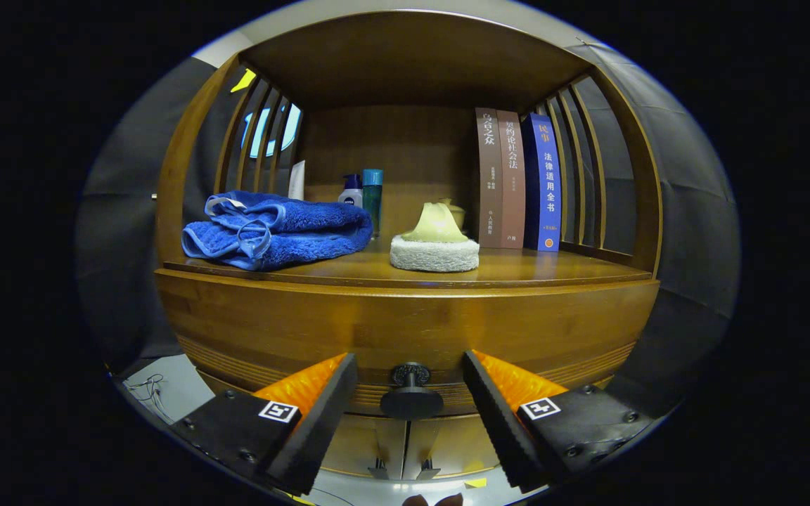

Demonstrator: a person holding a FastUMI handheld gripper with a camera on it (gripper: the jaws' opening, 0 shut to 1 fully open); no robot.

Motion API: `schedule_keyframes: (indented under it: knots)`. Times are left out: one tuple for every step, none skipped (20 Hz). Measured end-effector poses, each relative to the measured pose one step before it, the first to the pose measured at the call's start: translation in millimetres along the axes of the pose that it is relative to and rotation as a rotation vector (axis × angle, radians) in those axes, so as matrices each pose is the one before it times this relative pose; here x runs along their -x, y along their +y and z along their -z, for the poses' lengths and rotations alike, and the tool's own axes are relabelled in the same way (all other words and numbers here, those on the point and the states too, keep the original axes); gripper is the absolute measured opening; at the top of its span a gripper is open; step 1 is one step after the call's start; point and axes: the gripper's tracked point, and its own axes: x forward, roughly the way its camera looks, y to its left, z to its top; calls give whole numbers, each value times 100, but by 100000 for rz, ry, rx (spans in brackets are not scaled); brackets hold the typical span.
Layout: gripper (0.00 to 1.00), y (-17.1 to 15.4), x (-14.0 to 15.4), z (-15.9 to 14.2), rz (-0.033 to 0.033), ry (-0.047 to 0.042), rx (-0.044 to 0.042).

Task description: Pull open the drawer, take out the items inside it, and place them on the countertop above the cabinet.

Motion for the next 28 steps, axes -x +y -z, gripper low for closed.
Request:
schedule_keyframes:
  knots:
    - [99, 74, 119, -30, -1034, 750, -58]
    - [99, -59, 234, -450, -300, -272, -371]
    - [99, -336, 521, -774, 278, -1064, -640]
    - [99, -49, 621, -1042, -445, -1548, -616]
    - [99, -88, 742, -1091, -25, -1525, -12]
    - [99, -32, 911, -1260, -351, -1609, 125]
    - [99, 74, 884, -1204, -564, -1715, 142]
    - [99, 136, 989, -1452, -722, -1994, 392]
    - [99, 156, 1014, -1486, -548, -1464, 625]
    - [99, 343, 1167, -1418, -1034, -1328, 213]
    - [98, 459, 997, -1484, -1337, -1253, -77]
    - [99, 495, 1022, -1464, -1667, -1281, -322]
    - [98, 667, 1110, -1479, -1576, -1033, -606]
    - [99, 424, 1069, -1285, -1249, -810, -912]
    - [98, 607, 1287, -1140, -1876, -823, -981]
    - [98, 368, 1327, -926, -598, -205, -734]
    - [98, -18, 1321, -804, 353, -708, -1568]
    - [98, 288, 1193, -672, -303, -414, -2259]
    - [98, 175, 1213, -635, -580, -241, -2575]
    - [98, 110, 1259, -652, -743, 252, -2521]
    - [98, -90, 838, -511, -294, 384, -875]
    - [98, -202, 775, -602, -88, -201, -106]
    - [98, -401, 973, -898, 992, -1010, 1111]
    - [98, -301, 821, -847, 895, -1067, 1327]
    - [98, -141, 719, -852, 1328, -1208, 2005]
    - [98, 85, 633, -471, 327, -258, 1844]
    - [98, 208, 496, -528, 123, -300, 2181]
    - [98, 192, 355, -402, 410, 170, 1990]
